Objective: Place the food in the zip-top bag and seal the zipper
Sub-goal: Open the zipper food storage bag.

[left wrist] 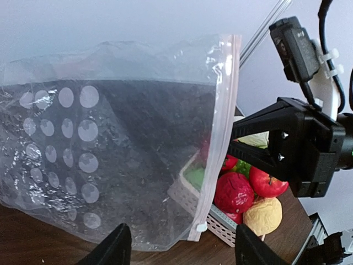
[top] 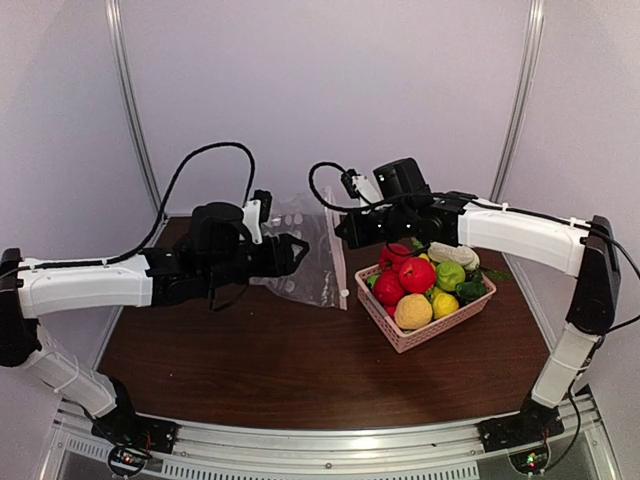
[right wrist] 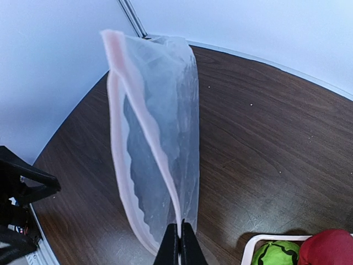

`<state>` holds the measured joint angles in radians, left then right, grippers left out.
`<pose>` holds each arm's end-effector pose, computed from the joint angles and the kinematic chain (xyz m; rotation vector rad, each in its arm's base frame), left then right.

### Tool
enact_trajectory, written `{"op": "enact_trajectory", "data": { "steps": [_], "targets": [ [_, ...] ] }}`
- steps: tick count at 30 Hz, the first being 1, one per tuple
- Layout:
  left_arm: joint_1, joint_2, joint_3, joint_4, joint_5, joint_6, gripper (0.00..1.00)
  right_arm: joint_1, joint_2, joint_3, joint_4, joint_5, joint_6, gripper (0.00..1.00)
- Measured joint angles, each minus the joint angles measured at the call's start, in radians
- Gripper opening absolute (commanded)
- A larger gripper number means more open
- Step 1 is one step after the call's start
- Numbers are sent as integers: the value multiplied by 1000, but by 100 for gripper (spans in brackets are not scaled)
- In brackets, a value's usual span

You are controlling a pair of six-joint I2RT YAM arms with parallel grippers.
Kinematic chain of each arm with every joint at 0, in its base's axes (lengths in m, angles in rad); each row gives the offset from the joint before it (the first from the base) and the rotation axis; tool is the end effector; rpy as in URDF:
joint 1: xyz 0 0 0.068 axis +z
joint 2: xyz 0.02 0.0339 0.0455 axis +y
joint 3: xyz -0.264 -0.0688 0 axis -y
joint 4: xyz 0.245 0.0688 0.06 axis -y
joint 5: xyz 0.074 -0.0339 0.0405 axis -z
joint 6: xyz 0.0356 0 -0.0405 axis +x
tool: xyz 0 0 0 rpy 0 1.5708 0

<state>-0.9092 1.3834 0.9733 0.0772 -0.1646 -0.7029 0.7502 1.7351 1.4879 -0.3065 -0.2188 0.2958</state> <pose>0.2028 -0.2509 0.2946 0.0894 2.0098 -0.9175 0.2931 0.2838 0.3150 -0.6342 2.1379 0.8316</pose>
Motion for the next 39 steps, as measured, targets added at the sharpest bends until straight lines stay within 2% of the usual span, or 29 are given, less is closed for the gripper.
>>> {"op": "enact_trajectory", "data": {
  "steps": [8,12,18,28,30,35,39],
  "targets": [
    [-114,101,112,-26,-87,10,71,40,-33,0,5,33,80,0],
    [-128,107,139,-47,-158,-7,70,47,-48,1,8,39,105,0],
    [-126,165,210,-111,-252,-30,63,64,-50,7,10,40,137,0],
    [-126,253,315,-219,-330,-32,53,68,-60,7,11,40,168,0],
    [-126,267,330,-227,-334,-29,45,68,-63,7,12,40,173,0],
    [-126,313,404,-278,-354,-24,16,68,-63,7,11,38,175,0],
    [-126,316,416,-340,-408,-33,1,58,-63,4,9,39,169,0]
  ]
}}
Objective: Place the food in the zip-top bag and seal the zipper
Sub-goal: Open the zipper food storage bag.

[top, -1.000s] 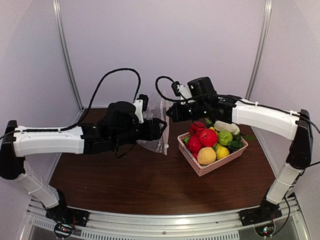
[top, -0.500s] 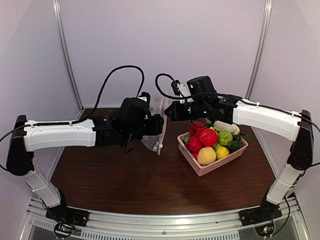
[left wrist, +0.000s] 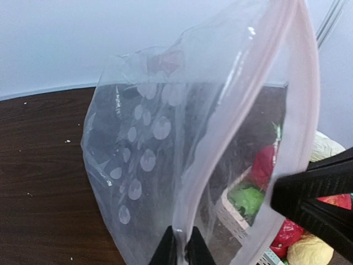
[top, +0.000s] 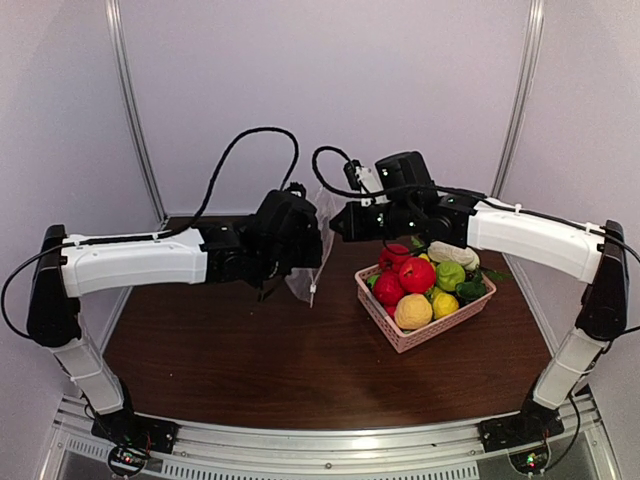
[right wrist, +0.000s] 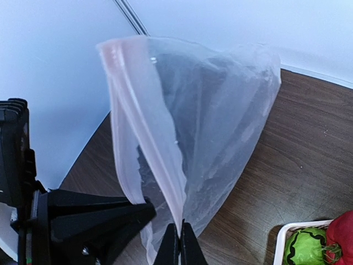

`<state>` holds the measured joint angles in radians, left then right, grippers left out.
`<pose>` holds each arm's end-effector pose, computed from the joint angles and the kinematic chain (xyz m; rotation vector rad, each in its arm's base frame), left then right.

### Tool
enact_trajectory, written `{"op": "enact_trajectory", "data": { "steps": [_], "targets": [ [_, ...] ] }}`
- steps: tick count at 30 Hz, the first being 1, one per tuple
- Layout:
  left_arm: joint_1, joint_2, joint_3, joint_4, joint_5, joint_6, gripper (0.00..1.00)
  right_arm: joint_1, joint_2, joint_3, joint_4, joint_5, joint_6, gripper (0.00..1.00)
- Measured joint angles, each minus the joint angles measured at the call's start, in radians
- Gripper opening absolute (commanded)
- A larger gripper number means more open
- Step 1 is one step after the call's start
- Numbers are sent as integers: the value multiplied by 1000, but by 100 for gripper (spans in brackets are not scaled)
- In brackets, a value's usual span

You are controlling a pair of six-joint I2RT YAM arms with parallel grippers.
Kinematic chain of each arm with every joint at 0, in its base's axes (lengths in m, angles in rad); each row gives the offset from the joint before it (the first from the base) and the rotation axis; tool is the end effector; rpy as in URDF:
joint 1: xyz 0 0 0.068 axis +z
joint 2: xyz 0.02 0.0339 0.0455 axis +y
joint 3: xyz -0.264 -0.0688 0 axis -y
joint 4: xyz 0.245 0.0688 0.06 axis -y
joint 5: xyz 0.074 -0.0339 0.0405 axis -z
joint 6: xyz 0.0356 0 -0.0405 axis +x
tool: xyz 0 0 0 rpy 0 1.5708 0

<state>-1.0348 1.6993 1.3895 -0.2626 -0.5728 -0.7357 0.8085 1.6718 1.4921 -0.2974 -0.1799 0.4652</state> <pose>0.2172 -0.3279 0.3015 -0.0201 2.0785 -0.4836 0.2683 0.2903 0.3413 -0.4907 2.1293 0.9481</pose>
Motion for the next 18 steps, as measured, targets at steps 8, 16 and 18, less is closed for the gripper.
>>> {"op": "enact_trajectory", "data": {
  "steps": [8,16,18],
  "targets": [
    [37,-171,-122,-77,-113,5,0,-48,-40,-53,-29,39,-80,0],
    [64,-234,-173,-16,-79,112,0,-54,-59,-60,-26,-89,-208,47],
    [68,-220,-167,-27,-66,146,0,-67,-59,-34,-66,-183,-289,62]
  ]
}}
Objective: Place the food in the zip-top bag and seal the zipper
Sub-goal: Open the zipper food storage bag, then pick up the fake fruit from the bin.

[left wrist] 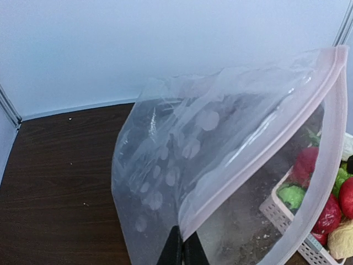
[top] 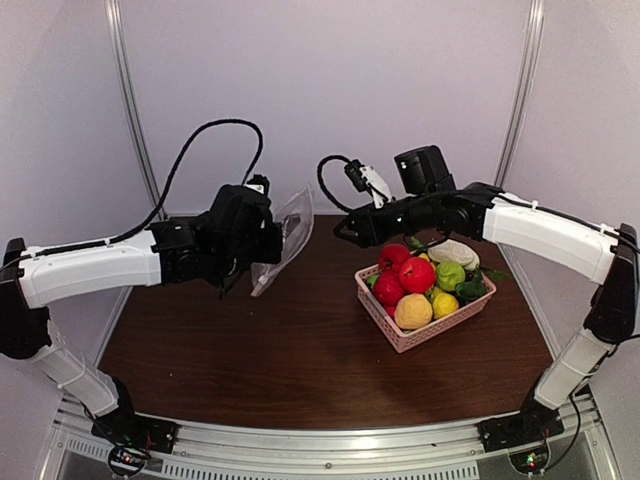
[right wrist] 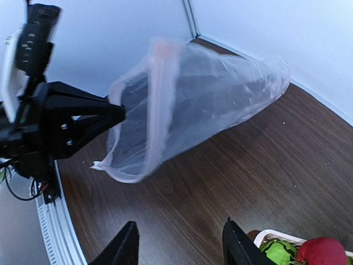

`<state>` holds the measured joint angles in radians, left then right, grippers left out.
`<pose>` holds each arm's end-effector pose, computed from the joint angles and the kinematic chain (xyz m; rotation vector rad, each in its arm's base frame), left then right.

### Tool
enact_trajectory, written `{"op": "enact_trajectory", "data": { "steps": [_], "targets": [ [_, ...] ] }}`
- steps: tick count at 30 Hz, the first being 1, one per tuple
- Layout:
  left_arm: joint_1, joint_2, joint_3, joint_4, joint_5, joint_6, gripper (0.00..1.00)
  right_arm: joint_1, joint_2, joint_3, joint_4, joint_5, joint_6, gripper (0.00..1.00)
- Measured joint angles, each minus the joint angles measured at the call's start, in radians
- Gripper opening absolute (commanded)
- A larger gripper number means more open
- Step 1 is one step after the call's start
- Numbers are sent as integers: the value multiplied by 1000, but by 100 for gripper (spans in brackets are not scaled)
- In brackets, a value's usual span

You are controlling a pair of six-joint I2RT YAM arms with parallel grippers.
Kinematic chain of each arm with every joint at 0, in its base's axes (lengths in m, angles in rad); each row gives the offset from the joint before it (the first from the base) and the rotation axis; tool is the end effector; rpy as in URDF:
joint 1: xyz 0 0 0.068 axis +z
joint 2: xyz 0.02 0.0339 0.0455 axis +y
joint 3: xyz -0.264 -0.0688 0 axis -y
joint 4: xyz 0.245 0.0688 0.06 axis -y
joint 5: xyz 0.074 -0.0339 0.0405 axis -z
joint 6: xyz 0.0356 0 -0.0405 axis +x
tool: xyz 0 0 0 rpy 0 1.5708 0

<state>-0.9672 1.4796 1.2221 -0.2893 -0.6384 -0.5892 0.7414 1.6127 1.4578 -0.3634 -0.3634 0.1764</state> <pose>0.2081 -0.2644 0.3187 0.0108 2.0155 -0.3154 0.2684 0.2630 0.3456 -0.8304 2.0270 0.9193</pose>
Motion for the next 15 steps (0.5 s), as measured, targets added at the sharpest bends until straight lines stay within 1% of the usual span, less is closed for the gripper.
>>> {"op": "enact_trajectory", "data": {
  "steps": [1,2,4,6,8,10,15],
  "targets": [
    [5,10,8,-10,13,23,0,-14,-4,17,-24,-54,-50,72],
    [10,18,14,-19,25,40,0,-34,-14,29,-46,-104,-105,78],
    [26,32,24,-31,61,82,0,-100,-62,27,-104,-184,-224,83],
    [48,40,26,-34,107,120,0,-182,-124,13,-157,-217,-324,86],
    [70,48,26,-34,154,155,0,-262,-193,-8,-216,-182,-425,99],
    [87,62,29,-34,200,190,0,-298,-234,-25,-279,-129,-516,99],
    [97,108,47,-34,295,228,0,-288,-232,-79,-389,-95,-619,98]
  ]
}}
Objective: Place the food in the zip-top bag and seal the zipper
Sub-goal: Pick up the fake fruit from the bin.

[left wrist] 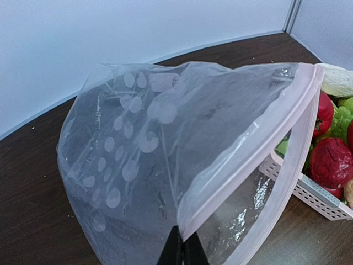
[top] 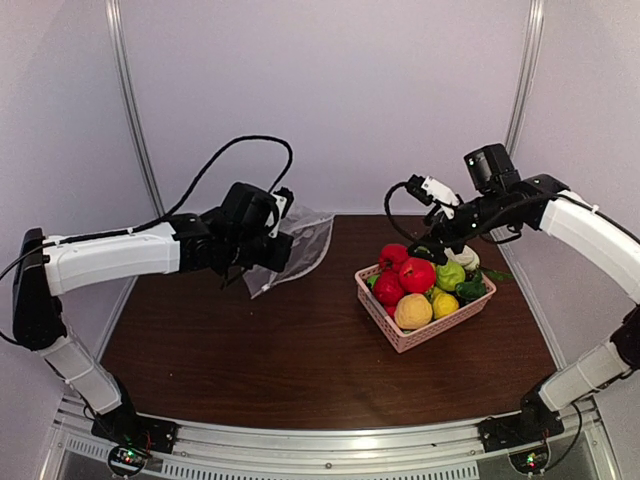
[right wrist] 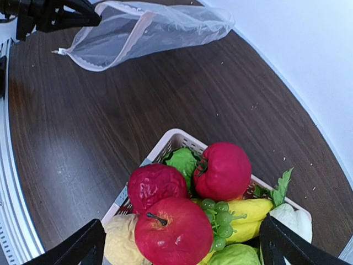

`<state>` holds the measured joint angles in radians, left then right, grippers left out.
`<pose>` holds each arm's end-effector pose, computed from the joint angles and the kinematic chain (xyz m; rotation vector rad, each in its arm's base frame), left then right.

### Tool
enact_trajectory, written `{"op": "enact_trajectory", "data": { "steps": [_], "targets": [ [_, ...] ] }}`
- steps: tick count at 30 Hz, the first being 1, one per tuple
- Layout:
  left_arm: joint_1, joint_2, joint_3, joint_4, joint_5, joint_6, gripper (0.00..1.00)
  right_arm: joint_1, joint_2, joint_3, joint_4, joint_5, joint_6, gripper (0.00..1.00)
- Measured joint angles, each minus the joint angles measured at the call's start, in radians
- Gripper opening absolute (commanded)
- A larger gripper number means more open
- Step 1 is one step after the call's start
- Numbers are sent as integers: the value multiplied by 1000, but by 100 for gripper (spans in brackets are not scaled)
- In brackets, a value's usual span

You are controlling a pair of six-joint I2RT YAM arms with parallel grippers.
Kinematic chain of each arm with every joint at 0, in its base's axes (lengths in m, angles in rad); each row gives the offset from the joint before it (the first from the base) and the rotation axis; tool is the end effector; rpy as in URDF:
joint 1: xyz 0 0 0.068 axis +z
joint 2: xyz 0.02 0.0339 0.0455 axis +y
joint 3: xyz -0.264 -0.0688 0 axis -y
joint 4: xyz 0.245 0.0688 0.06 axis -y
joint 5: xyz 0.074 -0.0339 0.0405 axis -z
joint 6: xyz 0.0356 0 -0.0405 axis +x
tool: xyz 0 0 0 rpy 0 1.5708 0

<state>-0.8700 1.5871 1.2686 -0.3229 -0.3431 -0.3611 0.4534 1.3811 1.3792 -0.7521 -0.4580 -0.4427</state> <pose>0.2425 -0.2689 0.2934 0.3654 2.1567 -0.3225 0.2561 0.1423 0.3598 -1.1931 1.9522 0.5358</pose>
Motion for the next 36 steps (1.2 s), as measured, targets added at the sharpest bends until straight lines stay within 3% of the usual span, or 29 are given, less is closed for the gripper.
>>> {"op": "enact_trajectory", "data": {
  "steps": [4,6,11,14,18,22,29,36],
  "targets": [
    [0,22,3,0,67,-3,0,0,39,-13,-57,27,-47,95],
    [0,28,3,0,90,-11,0,0,64,-13,-77,43,-62,99],
    [0,29,3,3,117,-31,0,0,133,-9,-128,64,-87,98],
    [0,29,3,7,129,-42,0,0,153,-9,-144,71,-89,90],
    [0,29,3,7,150,-58,0,0,154,-9,-161,71,-90,68],
    [0,29,3,7,169,-69,0,1,154,-9,-170,74,-87,53],
    [0,50,24,7,209,-98,0,1,143,33,-200,60,-100,52],
    [0,87,87,7,262,-145,0,57,91,190,-203,-106,-99,52]
  ]
}}
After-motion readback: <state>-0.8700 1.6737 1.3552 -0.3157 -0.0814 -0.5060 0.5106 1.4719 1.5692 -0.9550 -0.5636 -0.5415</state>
